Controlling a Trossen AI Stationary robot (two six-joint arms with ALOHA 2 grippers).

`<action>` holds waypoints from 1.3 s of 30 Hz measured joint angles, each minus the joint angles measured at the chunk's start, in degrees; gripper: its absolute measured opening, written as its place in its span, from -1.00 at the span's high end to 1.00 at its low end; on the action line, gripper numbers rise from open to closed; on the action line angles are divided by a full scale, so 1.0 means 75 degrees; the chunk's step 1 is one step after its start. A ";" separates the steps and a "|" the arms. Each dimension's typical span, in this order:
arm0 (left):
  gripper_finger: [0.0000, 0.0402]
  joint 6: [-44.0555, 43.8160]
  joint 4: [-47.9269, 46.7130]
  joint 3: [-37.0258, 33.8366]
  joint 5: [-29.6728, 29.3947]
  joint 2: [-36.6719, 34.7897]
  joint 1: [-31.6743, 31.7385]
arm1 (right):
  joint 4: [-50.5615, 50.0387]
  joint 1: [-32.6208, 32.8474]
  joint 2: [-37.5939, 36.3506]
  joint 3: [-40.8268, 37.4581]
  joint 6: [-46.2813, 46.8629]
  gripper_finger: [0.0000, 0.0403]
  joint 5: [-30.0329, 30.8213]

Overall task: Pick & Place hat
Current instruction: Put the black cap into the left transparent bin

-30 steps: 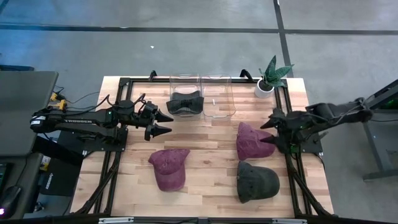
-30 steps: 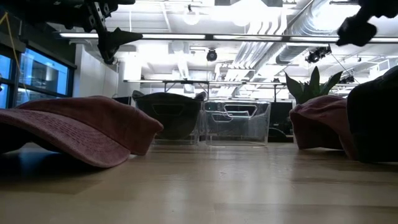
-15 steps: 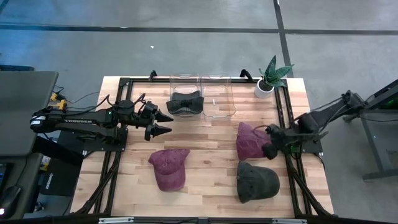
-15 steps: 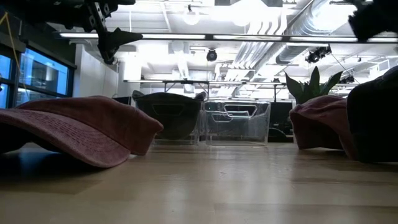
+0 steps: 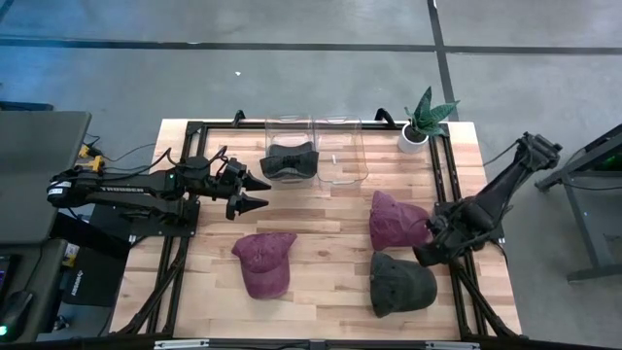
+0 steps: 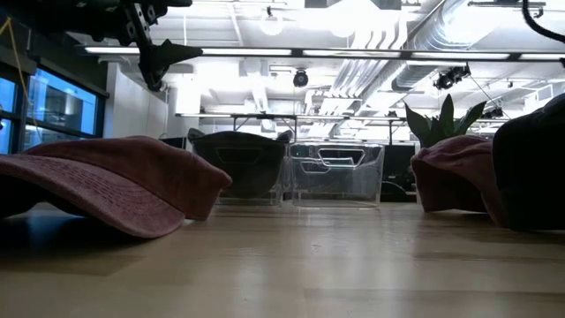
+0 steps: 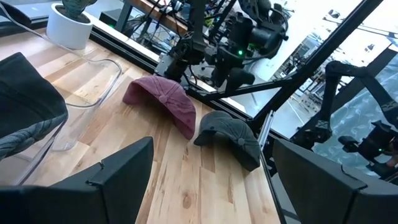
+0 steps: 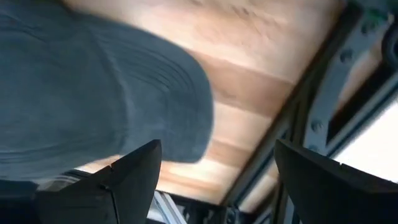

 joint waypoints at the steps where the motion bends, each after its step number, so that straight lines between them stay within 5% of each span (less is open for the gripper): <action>1: -0.61 0.0000 0.0001 0.0000 0.0017 0.0000 0.0000 | 0.0043 0.0105 0.0117 0.0000 0.0131 -0.52 -0.0098; 23: -0.61 0.0000 -0.0001 0.0000 0.0017 0.0000 -0.0001 | 0.2116 0.0953 0.2434 0.0000 0.1330 -0.52 -0.0636; 39: -0.61 0.0000 0.0000 0.0000 -0.0017 0.0000 -0.0002 | 0.3071 0.0738 0.3222 0.0024 0.1190 -0.52 0.0160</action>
